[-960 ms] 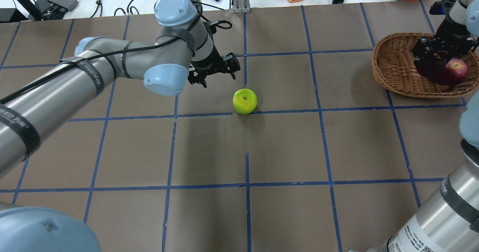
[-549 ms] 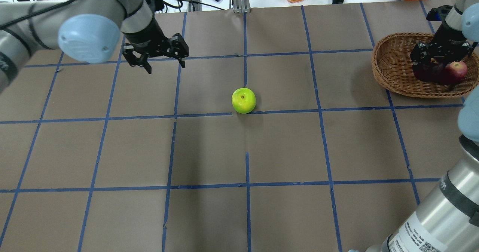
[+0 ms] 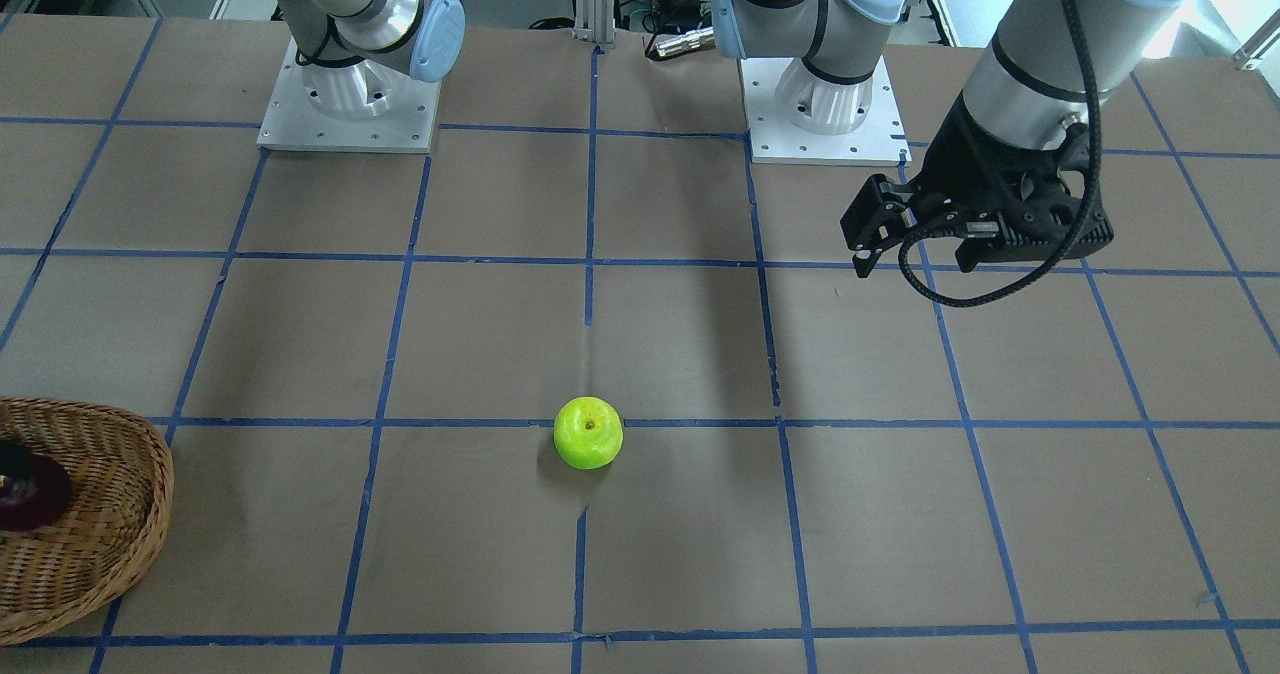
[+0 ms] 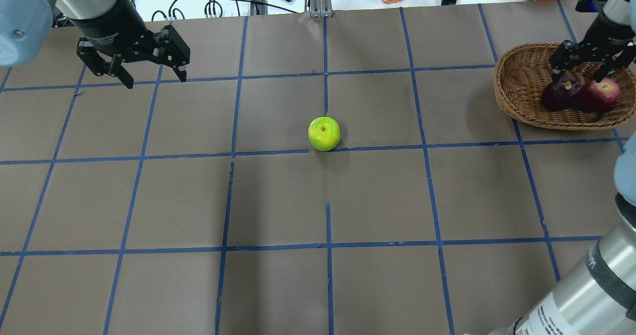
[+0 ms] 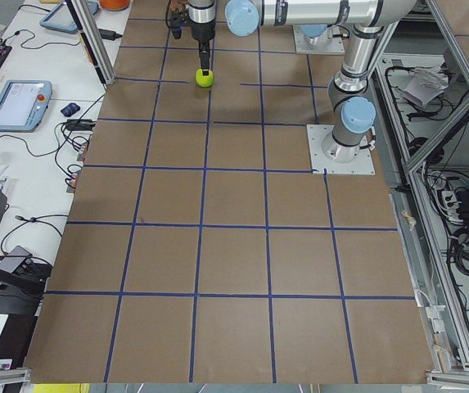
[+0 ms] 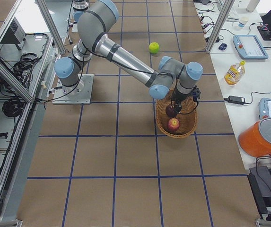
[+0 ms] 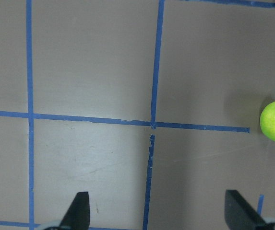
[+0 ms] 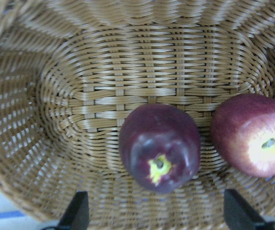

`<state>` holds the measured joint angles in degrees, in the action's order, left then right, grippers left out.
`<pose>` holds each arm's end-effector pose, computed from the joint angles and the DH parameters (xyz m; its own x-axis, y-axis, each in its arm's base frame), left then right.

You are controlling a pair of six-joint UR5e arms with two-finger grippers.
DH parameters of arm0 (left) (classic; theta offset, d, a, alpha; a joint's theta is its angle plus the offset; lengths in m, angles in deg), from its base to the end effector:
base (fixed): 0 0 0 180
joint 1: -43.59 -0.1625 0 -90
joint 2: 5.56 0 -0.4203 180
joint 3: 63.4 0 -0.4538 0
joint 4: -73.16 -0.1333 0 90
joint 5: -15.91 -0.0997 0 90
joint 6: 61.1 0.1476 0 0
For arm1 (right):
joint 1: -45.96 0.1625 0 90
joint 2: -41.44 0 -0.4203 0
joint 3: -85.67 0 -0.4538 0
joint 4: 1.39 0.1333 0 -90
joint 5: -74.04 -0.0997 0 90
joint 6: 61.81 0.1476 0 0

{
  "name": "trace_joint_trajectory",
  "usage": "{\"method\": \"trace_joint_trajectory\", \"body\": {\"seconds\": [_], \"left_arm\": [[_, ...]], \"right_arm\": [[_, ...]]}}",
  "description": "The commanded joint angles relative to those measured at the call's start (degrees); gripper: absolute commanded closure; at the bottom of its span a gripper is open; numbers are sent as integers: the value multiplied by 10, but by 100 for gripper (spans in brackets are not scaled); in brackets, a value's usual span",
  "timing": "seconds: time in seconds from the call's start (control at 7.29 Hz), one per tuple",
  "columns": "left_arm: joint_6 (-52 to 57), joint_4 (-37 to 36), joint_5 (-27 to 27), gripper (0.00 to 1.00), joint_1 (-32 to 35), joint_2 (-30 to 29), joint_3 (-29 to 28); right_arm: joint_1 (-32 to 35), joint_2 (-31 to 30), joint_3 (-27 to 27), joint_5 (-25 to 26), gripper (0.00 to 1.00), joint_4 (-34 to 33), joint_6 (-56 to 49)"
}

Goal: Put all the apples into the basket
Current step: 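Release purple apple in basket with right while left releases green apple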

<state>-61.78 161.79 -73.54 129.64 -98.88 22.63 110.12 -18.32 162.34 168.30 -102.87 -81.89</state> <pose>-0.0942 -0.5908 0.4433 -0.9967 -0.0804 0.0100 -0.0807 0.9961 -0.0351 -0.2086 -0.7114 0.2376 -0.9948 0.0947 0.0370 0.0983 0.9886 0.1143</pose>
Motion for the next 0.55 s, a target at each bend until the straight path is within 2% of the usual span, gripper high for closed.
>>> {"method": "trace_joint_trajectory", "body": {"seconds": [0.0,0.27,0.41], "left_arm": [[6,6,1,0,3,36,5],[9,9,-1,0,3,29,5],[9,11,-2,0,3,28,7]], "right_arm": [[72,-53,0,-4,0,65,93],[212,-61,7,-70,0,78,287],[272,-55,7,-79,0,68,380]]}}
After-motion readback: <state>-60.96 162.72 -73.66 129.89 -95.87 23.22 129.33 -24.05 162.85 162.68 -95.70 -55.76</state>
